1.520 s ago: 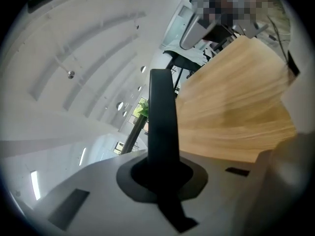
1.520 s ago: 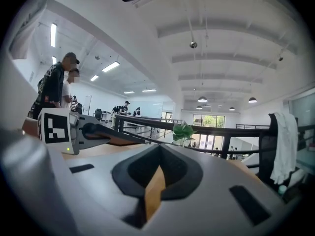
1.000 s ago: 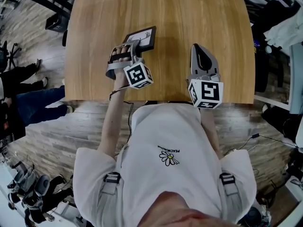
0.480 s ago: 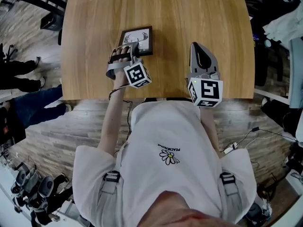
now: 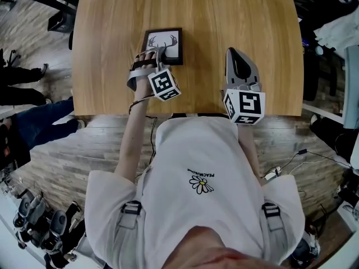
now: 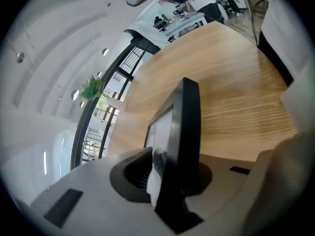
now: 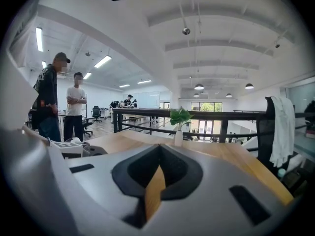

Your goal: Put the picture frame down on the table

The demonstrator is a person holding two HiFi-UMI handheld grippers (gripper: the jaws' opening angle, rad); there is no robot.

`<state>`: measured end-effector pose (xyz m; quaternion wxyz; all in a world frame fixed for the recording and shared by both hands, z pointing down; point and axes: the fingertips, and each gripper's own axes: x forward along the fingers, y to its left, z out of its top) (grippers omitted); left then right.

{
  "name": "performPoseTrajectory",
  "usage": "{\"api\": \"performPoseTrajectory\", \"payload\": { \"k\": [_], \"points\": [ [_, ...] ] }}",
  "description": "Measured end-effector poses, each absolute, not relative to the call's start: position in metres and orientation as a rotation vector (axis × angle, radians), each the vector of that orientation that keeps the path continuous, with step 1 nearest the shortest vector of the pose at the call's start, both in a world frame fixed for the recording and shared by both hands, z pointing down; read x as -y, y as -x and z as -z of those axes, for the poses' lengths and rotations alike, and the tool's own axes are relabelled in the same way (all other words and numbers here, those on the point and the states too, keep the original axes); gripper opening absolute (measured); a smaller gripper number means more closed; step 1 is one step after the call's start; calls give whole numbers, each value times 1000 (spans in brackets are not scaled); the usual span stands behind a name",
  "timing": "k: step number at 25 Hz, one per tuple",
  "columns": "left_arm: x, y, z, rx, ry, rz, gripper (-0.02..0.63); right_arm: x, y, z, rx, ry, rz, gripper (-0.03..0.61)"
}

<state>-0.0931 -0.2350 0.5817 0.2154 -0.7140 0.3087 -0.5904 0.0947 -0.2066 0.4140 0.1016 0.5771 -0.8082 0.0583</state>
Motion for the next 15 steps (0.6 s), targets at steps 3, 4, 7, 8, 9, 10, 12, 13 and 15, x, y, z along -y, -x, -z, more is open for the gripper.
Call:
{"api": "performPoseTrajectory", "payload": {
  "k": [3,4,7,8,9,10,12,13,15],
  "points": [
    [230,92,-587,-848,2032,1652,127,207,-91,-416,2396,-1687,-177,12],
    [228,92,-589,-845,2055,1656,137,207,-90,-416,2399,-1683,-178,11],
    [219,88,-600,-807,2192,1697,194,208,-89,-417,2404,-1671,-186,11],
    [215,87,-604,-781,2248,1720,237,208,-89,-418,2405,-1663,-194,11],
    [211,86,-607,-753,2285,1742,272,208,-88,-420,2406,-1656,-205,11],
    [209,86,-609,-725,2296,1763,285,207,-88,-422,2407,-1649,-218,11],
    [205,87,-614,-672,2286,1795,293,206,-88,-425,2407,-1644,-239,11],
    [204,87,-617,-653,2282,1801,298,206,-88,-427,2406,-1644,-246,11],
    [201,86,-621,-620,2295,1802,310,205,-88,-427,2407,-1643,-254,11]
  ]
}}
